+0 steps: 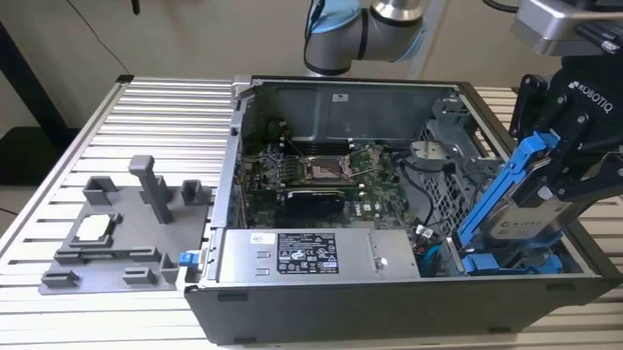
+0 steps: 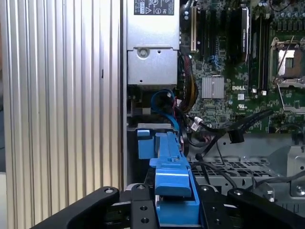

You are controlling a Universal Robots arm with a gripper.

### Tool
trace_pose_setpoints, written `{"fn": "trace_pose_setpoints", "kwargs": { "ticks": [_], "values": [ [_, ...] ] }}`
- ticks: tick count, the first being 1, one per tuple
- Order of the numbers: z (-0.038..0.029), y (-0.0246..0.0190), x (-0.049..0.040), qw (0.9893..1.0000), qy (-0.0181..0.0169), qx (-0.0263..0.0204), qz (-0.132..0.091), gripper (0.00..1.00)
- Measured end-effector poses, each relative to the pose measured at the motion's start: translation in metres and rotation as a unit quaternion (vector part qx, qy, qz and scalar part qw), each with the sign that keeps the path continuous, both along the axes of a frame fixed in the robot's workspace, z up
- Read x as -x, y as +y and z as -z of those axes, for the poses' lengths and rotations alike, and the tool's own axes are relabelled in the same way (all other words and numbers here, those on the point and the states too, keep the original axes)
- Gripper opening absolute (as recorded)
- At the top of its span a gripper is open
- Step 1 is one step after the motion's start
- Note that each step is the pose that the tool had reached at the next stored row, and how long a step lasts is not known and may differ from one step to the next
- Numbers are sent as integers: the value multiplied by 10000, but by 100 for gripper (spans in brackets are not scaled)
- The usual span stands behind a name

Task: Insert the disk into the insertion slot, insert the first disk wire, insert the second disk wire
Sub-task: 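Insert the disk into the insertion slot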

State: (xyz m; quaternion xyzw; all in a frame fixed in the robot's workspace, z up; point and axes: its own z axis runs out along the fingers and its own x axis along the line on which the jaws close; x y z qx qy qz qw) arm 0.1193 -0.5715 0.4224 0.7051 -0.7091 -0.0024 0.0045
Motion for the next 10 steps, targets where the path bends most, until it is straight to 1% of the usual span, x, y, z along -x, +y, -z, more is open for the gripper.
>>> {"fn": "trace_pose_setpoints", "kwargs": {
  "ticks": [3, 10],
  "values": [
    [31, 0, 2, 10000, 0, 0, 0, 33],
    [72, 3, 3, 10000, 0, 6, -1, 33]
  ]
}}
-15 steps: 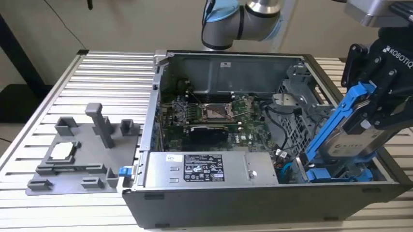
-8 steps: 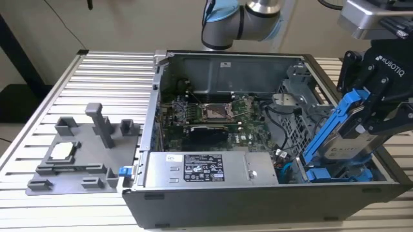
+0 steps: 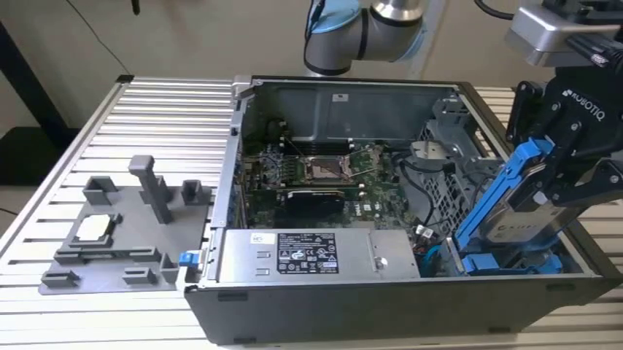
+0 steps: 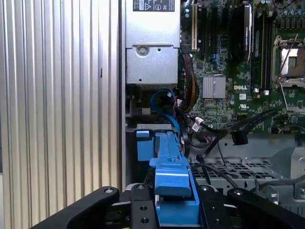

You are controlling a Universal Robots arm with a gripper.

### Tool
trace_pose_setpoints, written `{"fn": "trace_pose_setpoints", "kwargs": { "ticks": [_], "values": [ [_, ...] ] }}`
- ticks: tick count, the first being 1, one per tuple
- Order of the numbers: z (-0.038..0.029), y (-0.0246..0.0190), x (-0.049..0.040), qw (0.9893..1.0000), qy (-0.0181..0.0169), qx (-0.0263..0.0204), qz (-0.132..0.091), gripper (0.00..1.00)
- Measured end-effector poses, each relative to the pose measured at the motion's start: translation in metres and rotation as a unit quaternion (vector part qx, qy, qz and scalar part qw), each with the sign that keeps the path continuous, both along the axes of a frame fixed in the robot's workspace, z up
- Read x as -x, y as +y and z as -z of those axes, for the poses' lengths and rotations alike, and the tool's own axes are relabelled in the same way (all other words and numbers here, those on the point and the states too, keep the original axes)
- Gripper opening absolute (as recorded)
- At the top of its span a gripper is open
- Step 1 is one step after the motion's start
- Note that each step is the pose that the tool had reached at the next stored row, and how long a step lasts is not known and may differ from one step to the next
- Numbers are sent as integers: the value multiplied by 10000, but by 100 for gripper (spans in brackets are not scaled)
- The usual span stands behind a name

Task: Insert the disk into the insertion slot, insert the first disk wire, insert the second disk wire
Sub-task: 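Insert the disk into the insertion slot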

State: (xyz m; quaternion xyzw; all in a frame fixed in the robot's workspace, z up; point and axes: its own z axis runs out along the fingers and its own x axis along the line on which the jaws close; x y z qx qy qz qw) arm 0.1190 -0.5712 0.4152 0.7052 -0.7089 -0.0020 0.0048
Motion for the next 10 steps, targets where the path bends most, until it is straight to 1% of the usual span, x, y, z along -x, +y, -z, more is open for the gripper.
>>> {"fn": "trace_pose_setpoints", "kwargs": {
  "ticks": [6, 10],
  "values": [
    [37, 0, 10, 10000, 0, 2, 0, 33],
    [95, 1, 10, 10000, 0, 2, 0, 33]
  ]
}}
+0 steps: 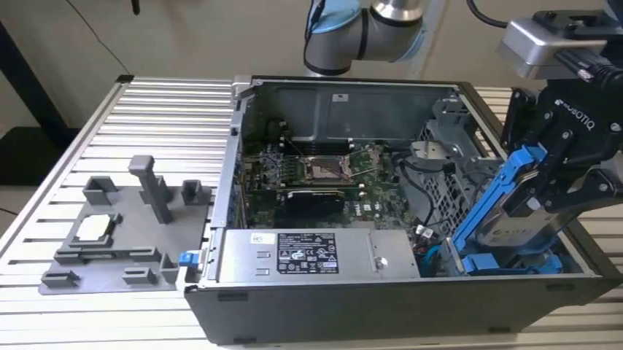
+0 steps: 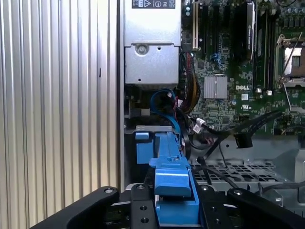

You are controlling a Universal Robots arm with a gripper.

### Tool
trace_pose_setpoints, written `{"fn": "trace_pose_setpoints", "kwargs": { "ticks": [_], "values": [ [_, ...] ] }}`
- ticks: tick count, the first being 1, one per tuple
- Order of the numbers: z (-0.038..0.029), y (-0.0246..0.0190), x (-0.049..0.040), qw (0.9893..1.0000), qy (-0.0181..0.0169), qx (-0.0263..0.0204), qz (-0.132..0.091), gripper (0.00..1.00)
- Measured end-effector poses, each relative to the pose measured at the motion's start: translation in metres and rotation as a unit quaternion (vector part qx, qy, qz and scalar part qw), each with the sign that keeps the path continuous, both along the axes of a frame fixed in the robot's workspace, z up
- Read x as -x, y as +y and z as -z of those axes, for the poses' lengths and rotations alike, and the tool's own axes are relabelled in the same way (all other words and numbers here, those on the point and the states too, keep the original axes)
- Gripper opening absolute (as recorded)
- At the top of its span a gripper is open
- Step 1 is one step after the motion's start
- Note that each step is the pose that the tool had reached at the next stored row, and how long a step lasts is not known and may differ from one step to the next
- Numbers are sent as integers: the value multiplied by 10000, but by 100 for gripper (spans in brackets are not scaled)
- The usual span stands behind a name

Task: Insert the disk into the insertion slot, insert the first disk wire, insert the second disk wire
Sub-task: 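Insert the disk into the insertion slot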

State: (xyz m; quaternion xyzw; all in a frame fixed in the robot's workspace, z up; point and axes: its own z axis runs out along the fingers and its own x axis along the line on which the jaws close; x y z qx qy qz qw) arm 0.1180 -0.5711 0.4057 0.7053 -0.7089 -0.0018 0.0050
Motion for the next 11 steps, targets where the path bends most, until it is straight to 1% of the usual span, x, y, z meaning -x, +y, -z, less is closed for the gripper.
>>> {"fn": "trace_pose_setpoints", "kwargs": {
  "ticks": [11],
  "values": [
    [198, 11, 0, 10000, 0, 5, -1, 33]
  ]
}}
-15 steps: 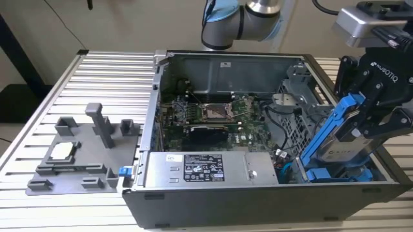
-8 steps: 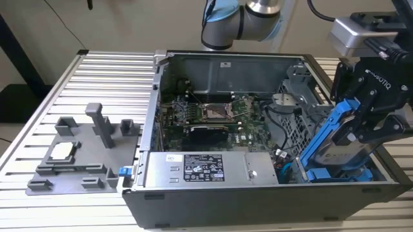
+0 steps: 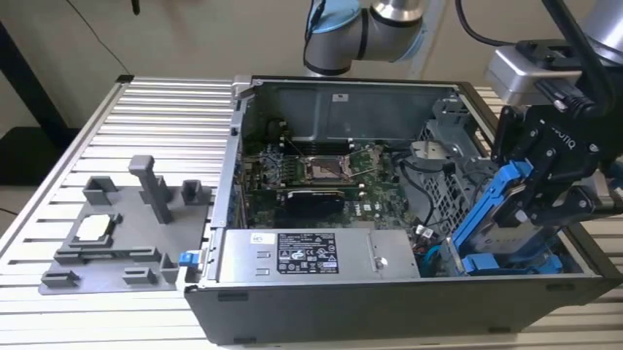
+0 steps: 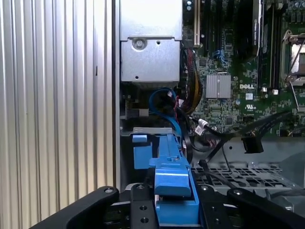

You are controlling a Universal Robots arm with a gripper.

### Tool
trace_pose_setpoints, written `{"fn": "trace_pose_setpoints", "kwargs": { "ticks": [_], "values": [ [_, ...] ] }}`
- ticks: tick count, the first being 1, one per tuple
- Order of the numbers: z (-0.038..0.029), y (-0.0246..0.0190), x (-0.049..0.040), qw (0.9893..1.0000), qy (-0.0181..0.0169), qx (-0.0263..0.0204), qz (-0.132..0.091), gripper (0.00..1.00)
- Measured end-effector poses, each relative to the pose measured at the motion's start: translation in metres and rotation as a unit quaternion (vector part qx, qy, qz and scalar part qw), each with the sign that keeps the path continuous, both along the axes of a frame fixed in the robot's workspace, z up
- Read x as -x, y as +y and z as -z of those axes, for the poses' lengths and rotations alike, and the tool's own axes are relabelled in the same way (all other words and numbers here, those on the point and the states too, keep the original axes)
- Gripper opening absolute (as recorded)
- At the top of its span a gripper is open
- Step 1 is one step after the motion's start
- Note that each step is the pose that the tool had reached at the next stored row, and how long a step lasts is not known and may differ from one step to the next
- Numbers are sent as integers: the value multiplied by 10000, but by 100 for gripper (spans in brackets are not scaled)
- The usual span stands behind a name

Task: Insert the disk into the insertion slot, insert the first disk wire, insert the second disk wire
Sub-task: 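Insert the disk into the insertion slot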

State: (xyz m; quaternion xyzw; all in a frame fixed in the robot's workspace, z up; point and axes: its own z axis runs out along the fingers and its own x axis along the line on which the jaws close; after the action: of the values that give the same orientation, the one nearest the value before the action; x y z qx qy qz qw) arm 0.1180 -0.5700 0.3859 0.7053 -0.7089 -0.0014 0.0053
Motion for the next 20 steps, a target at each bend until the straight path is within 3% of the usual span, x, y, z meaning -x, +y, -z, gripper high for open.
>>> {"fn": "trace_pose_setpoints", "kwargs": {
  "ticks": [11, 20],
  "values": [
    [189, 0, 0, 10000, 0, 1, -1, 33],
    [193, 1, 1, 10000, 1, -42, -1, 34]
  ]
}}
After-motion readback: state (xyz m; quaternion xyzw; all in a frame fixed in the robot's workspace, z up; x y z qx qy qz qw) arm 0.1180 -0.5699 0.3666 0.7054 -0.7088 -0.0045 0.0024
